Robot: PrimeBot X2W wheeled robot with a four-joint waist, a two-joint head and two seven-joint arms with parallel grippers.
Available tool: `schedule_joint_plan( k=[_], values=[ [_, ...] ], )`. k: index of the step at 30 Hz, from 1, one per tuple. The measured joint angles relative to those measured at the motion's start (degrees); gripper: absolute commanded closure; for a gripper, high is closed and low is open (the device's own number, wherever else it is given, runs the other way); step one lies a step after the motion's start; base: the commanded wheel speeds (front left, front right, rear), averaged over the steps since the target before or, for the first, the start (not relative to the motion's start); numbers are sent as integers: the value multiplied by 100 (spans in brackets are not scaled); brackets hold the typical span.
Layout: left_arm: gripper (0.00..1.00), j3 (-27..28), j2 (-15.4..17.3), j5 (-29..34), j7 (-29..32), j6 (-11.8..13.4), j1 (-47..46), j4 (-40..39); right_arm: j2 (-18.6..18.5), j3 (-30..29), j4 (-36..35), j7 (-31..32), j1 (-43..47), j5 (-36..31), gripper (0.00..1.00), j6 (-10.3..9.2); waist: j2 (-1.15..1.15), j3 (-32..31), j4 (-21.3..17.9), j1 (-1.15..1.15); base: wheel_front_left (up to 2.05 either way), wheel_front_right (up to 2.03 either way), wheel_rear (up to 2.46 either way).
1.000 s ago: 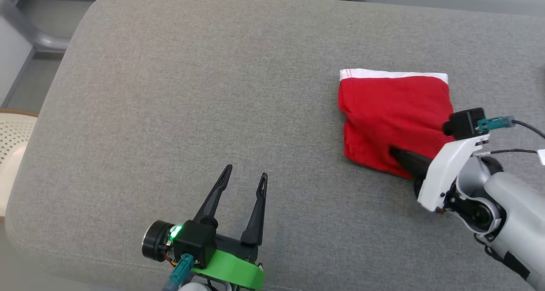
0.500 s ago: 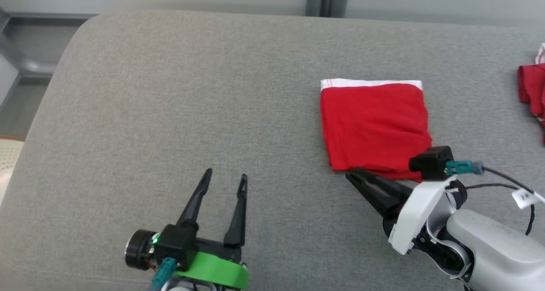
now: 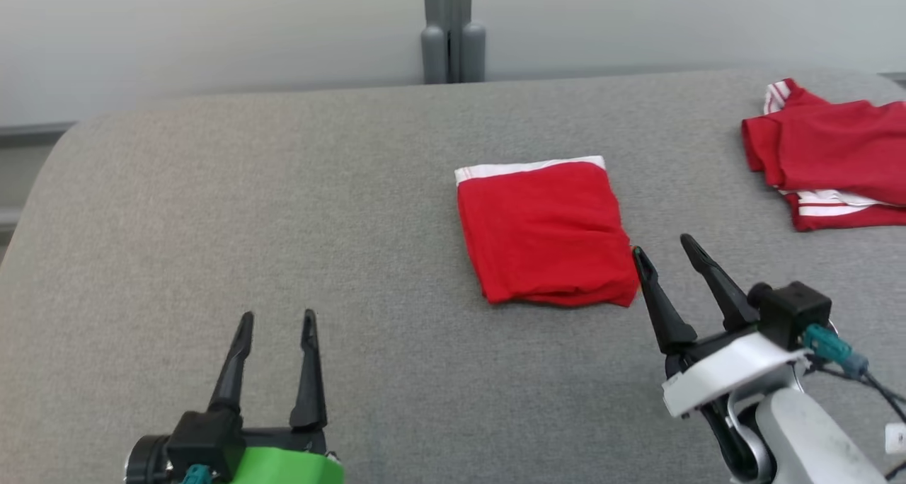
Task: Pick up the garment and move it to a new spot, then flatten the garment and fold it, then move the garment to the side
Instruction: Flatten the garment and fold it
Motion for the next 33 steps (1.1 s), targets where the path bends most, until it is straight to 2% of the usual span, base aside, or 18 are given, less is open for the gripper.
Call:
schedule_joint_plan(
  k=[3, 6, 10, 33],
  values=[
    [0, 143, 1, 160, -1, 32, 146, -93, 314, -447, -280, 0, 438, -586, 0, 0, 0, -143, -159, 0, 0, 0, 0],
    [0, 224, 0, 214, -1, 42, 228, -122, 476, -760, -491, 0, 697, -992, 0, 0, 0, -273, -278, 0, 0, 0, 0],
    [0, 280, 0, 455, -1, 42, 324, -113, 634, -907, -581, 0, 977, -1296, 0, 1, 0, -431, -393, 0, 0, 0, 0],
    [0, 297, 0, 611, -1, 41, 573, 9, 727, -902, -343, 0, 1191, -1454, 0, 1, 0, -697, -402, 0, 0, 0, 0]
  ],
)
